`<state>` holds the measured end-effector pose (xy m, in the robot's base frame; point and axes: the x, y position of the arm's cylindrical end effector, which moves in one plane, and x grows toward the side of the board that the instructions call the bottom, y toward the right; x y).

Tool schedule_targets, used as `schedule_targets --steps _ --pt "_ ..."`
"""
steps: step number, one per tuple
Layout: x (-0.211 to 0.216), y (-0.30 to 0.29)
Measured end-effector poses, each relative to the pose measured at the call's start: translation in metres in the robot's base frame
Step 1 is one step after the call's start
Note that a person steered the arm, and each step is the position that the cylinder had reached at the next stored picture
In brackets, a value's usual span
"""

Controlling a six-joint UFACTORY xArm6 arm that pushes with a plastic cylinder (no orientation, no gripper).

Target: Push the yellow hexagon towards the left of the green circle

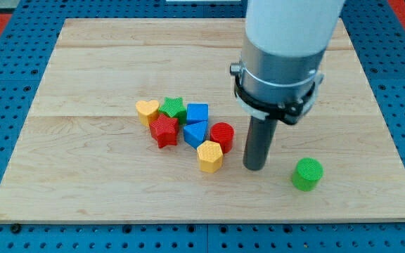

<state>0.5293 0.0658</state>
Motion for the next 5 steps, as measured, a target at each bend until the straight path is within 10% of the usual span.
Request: schedule_targets --steps 4,5 --pt "-0.013 -0.209" --pt "-0.003 -0.182"
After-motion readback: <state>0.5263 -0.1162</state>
